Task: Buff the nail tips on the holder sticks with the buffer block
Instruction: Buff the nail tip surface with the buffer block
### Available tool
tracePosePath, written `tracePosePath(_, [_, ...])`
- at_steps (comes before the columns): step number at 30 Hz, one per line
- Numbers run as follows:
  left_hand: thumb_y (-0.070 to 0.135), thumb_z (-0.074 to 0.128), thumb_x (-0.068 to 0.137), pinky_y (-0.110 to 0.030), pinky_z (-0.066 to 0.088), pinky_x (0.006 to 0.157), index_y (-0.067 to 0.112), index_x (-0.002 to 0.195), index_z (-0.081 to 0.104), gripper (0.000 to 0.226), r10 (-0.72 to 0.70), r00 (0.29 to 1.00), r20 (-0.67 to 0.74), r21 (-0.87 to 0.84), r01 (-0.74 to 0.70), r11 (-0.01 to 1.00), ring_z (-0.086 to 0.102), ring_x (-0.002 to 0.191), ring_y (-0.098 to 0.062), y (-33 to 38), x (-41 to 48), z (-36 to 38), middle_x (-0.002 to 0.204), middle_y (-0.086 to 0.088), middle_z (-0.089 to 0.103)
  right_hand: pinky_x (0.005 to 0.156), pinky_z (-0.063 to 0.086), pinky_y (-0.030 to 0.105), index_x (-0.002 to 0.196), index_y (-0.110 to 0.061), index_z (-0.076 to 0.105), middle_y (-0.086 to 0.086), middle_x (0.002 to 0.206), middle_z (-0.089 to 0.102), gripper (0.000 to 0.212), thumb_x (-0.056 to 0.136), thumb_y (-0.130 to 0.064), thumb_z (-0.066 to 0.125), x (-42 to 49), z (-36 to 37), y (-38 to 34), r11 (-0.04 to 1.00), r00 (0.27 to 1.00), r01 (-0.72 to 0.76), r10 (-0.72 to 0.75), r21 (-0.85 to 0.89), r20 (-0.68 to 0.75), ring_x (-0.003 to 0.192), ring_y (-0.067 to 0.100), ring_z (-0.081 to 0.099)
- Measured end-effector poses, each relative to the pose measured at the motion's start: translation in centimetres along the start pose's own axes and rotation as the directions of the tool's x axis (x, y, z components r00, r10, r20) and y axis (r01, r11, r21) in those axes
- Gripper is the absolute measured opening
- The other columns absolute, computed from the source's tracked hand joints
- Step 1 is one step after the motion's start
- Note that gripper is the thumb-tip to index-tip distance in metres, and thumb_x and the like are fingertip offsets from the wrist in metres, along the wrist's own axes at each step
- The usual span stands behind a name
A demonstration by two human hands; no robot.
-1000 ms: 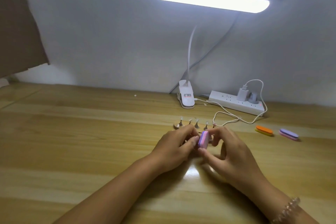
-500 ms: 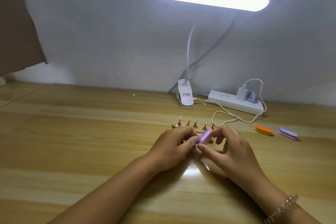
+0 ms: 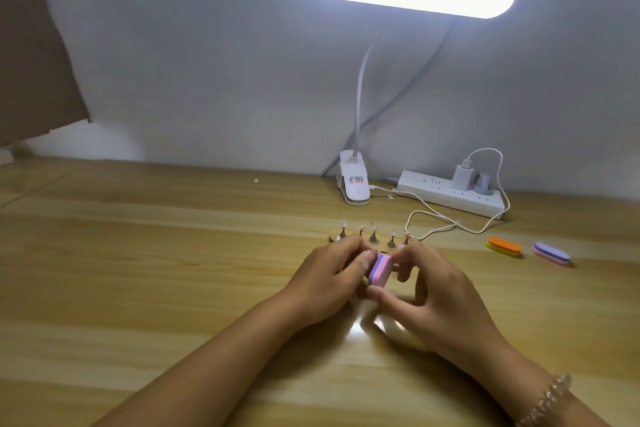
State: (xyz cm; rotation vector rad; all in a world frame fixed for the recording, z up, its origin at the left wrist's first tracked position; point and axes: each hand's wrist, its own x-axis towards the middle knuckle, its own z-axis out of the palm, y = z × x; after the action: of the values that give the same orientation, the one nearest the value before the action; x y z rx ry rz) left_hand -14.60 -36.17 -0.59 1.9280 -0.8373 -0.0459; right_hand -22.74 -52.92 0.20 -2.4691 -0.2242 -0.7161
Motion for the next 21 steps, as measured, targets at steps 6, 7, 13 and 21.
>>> tracePosePath(6, [0.016, 0.050, 0.103, -0.032, 0.047, 0.066, 0.021, 0.095, 0.060, 0.014, -0.002, 1.000, 0.007, -0.031, 0.002, 1.000, 0.058, 0.064, -0.003, -0.10, 0.04, 0.18, 0.079, 0.014, 0.065, 0.054, 0.036, 0.023, 0.094, -0.029, 0.056, -0.013, 0.082, 0.056, 0.033, 0.073, -0.031, 0.081, 0.13, -0.08, 0.68, 0.998, 0.993, -0.059, 0.058, -0.006, -0.104, 0.064, 0.001, 0.050])
tracePosePath(7, [0.015, 0.050, 0.102, -0.032, 0.047, 0.067, 0.021, 0.094, 0.060, 0.015, 0.014, 1.000, 0.006, -0.013, -0.014, 1.000, 0.056, 0.062, -0.001, -0.13, 0.04, 0.10, 0.076, 0.015, 0.063, 0.053, 0.035, 0.022, 0.096, -0.030, 0.056, -0.014, 0.083, 0.055, 0.033, 0.073, -0.032, 0.081, -0.04, 0.08, 0.41, 0.999, 0.998, -0.023, 0.020, -0.048, -0.059, 0.065, 0.000, 0.051])
tracePosePath(13, [0.014, 0.053, 0.101, -0.018, 0.045, 0.060, 0.016, 0.096, 0.065, 0.014, 0.040, 0.999, 0.034, 0.008, -0.041, 0.999, 0.057, 0.058, 0.006, 0.12, -0.05, -0.06, 0.078, 0.011, 0.067, 0.056, 0.036, 0.024, 0.097, -0.029, 0.059, -0.013, 0.083, 0.057, 0.032, 0.075, -0.036, 0.080, 0.32, -0.24, 0.46, 0.996, 0.995, -0.082, 0.080, -0.031, -0.066, 0.064, 0.002, 0.050])
tracePosePath(21, [0.016, 0.056, 0.100, -0.022, 0.044, 0.059, 0.015, 0.096, 0.067, 0.012, 0.040, 0.999, 0.028, 0.042, -0.041, 0.998, 0.055, 0.052, -0.003, -0.01, 0.05, -0.12, 0.067, 0.018, 0.063, 0.058, 0.045, 0.032, 0.083, -0.026, 0.056, -0.012, 0.079, 0.056, 0.031, 0.071, -0.045, 0.078, 0.57, -0.33, 0.46, 0.995, 0.993, -0.098, 0.099, 0.023, -0.058, 0.070, 0.007, 0.053])
